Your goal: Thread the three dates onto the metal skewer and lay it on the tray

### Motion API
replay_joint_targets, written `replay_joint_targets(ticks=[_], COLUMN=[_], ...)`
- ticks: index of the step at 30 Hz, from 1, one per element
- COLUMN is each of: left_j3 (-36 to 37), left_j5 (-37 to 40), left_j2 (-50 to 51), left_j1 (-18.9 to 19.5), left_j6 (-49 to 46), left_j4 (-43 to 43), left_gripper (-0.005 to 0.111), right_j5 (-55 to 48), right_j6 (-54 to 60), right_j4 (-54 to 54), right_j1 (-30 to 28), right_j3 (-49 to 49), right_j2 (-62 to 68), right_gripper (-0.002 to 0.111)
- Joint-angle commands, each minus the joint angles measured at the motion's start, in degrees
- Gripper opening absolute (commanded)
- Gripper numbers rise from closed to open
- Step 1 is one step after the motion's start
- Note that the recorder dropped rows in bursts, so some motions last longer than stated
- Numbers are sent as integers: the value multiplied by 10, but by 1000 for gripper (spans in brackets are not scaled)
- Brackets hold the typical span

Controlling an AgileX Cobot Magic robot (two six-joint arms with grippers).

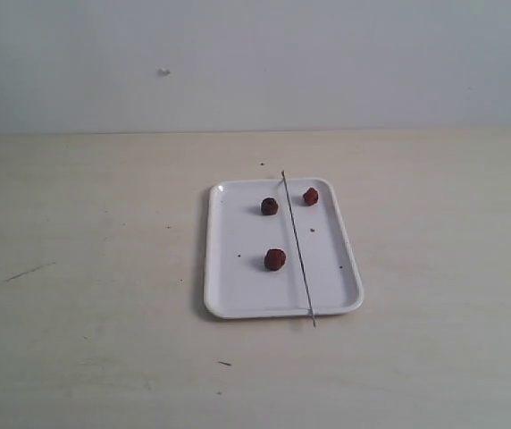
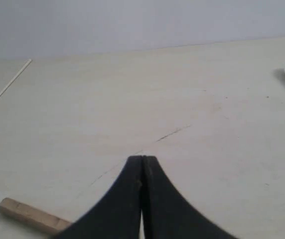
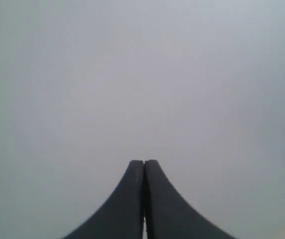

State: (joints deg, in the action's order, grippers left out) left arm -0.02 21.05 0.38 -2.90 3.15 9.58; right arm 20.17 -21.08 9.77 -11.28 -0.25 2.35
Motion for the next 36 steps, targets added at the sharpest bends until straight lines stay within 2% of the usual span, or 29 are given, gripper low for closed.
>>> replay_joint_targets(ticks=[1,4,7,10,12,15,18,22,26,32,36], left_j3=[0,0,0,0,0,0,0,0,0,0,0], left_j5=[-2,-2,-2,-2,-2,-2,-2,-2,-2,-2,-2], left_j2=[-4,-4,-4,-4,-4,-4,-4,-4,-4,-4,-4], left_j1=[1,1,1,1,1,1,1,1,1,1,1], left_j6=[3,3,3,3,3,3,3,3,3,3,3], left_j4=[3,3,3,3,3,3,3,3,3,3,3], left_gripper=[0,0,0,0,0,0,0,0,0,0,0], right_j5=[23,-129,-240,-354,-450,-599,-705,-736,-710,-677,-674], right_j6=[-126,-151,-148,-90,5,222,325,334,313,135,72], right_j4=[-113,-184,-208,-194,-132,4,120,116,85,-84,-160], right_j1=[-4,-4,-4,-4,-4,-4,24,97,173,285,318], right_j3=[-71,-198,-303,-402,-469,-559,-609,-629,-629,-630,-644], right_j2=[17,106,212,329,411,516,609,711,774,873,934], right_gripper=[0,0,0,0,0,0,0,0,0,0,0])
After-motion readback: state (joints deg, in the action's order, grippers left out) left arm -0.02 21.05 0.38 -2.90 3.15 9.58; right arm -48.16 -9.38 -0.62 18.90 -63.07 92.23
